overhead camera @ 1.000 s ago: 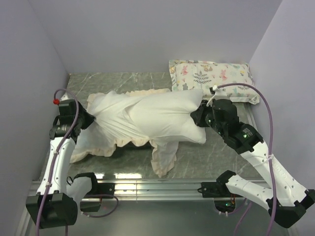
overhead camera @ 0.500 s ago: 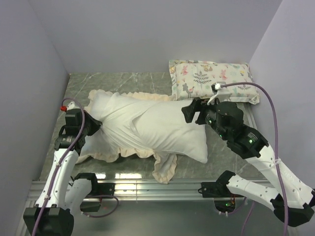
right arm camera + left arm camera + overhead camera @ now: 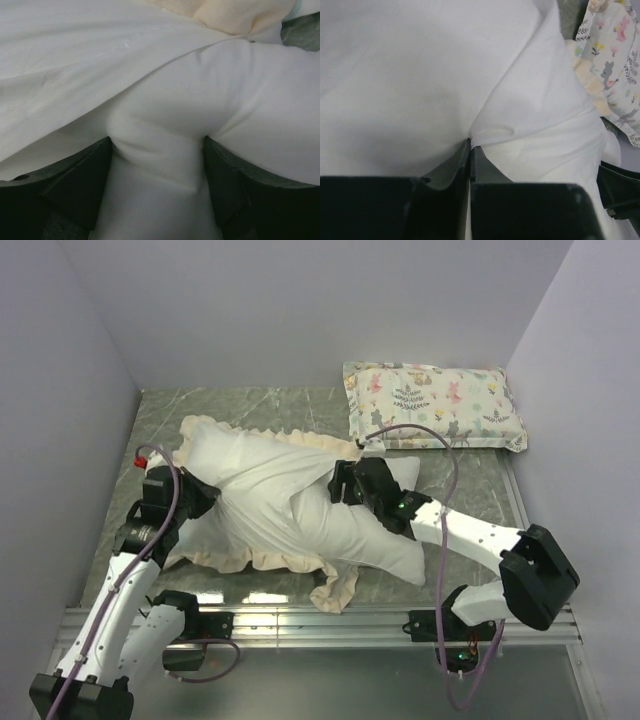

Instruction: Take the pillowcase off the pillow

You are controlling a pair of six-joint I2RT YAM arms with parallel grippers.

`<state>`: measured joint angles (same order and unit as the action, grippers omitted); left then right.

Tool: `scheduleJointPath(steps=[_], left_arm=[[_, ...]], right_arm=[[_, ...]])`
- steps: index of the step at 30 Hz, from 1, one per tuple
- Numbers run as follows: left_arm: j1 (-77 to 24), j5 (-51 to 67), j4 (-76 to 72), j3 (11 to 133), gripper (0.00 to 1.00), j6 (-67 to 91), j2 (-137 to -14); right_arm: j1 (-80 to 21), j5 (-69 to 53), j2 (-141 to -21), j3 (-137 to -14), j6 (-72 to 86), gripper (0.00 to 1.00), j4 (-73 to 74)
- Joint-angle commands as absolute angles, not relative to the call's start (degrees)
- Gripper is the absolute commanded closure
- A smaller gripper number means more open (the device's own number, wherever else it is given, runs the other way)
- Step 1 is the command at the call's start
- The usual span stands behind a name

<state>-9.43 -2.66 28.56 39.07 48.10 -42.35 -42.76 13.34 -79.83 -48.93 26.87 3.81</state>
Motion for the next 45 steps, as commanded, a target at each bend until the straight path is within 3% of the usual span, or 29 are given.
scheduleJointPath(steps=[1, 2, 3, 4, 5, 7, 8, 9, 14, 19, 23, 24, 26, 27, 29, 32, 45], left_arm=[[-9.58, -4.92, 30.14, 46.04, 0.91, 46.06, -43.50], [-9.58, -4.92, 30.06, 49.01, 0.86, 45.62, -44.29], [-9.49, -4.83, 30.06, 50.43, 0.80, 44.75, -44.91], [-9.67, -4.49, 28.93, 51.58, 0.64, 44.13, -46.39], [-9.75, -3.79, 28.39, 53.59, 0.57, 43.43, -47.28], [-9.93, -2.91, 25.86, 55.54, 0.38, 40.97, -50.79], [-9.93, -0.55, 25.32, 58.33, 0.35, 39.74, -52.63], [-10.28, 0.60, 24.88, 59.93, 0.31, 37.12, -57.26], [-13.79, -1.91, 29.43, 73.44, 0.27, 29.63, -73.36], [-14.59, -1.85, 33.05, 77.78, 0.16, 26.63, -85.51], [-14.85, -2.63, 32.87, 75.94, 0.24, 26.89, -87.19], [-14.85, -3.16, 33.74, 76.02, 0.38, 27.07, -87.54], [-14.85, -4.39, 34.36, 76.46, 0.57, 26.98, -87.89], [-14.85, -5.35, 35.58, 76.90, 0.78, 27.07, -88.15], [-14.85, -9.91, 36.64, 77.87, 0.99, 27.25, -87.98], [-13.63, -15.97, 36.74, 78.13, 1.00, 28.99, -86.05], [9.83, -16.27, 33.40, 78.14, 1.00, 34.10, -76.38]], right_arm=[[-45.52, 11.07, -79.54, -39.57, 31.20, 0.30, -3.67], [-46.05, 12.38, -79.28, -36.94, 31.81, 0.51, -6.39], [-46.49, 12.91, -79.02, -35.87, 31.82, 0.56, -7.55], [-47.10, 13.62, -78.32, -34.47, 31.99, 0.58, -8.52], [-47.28, 14.67, -77.96, -34.02, 32.25, 0.69, -9.66], [-48.07, 15.81, -77.00, -33.75, 32.43, 0.81, -10.02], [-48.60, 16.95, -76.73, -33.49, 32.43, 0.94, -10.28], [-49.04, 17.83, -76.12, -33.40, 32.52, 0.99, -10.46], [-51.76, 21.09, -74.62, -33.22, 32.52, 1.00, -10.99], [-52.29, 23.02, -74.18, -35.33, 31.64, 1.00, -8.36], [-52.30, 24.87, -74.18, -38.92, 31.11, 1.00, -3.88], [-52.29, 25.40, -74.27, -39.98, 31.03, 1.00, -2.74], [-52.29, 26.63, -74.00, -42.62, 30.68, 1.00, -0.44], [-52.38, 27.07, -73.57, -43.41, 30.41, 1.00, 1.04], [-52.38, 28.73, -73.04, -45.70, 30.32, 1.00, 3.51], [-51.51, 30.76, -72.42, -48.16, 29.53, 1.00, 6.40], [-35.18, 27.60, -55.65, -55.11, 27.07, 1.00, 18.72]])
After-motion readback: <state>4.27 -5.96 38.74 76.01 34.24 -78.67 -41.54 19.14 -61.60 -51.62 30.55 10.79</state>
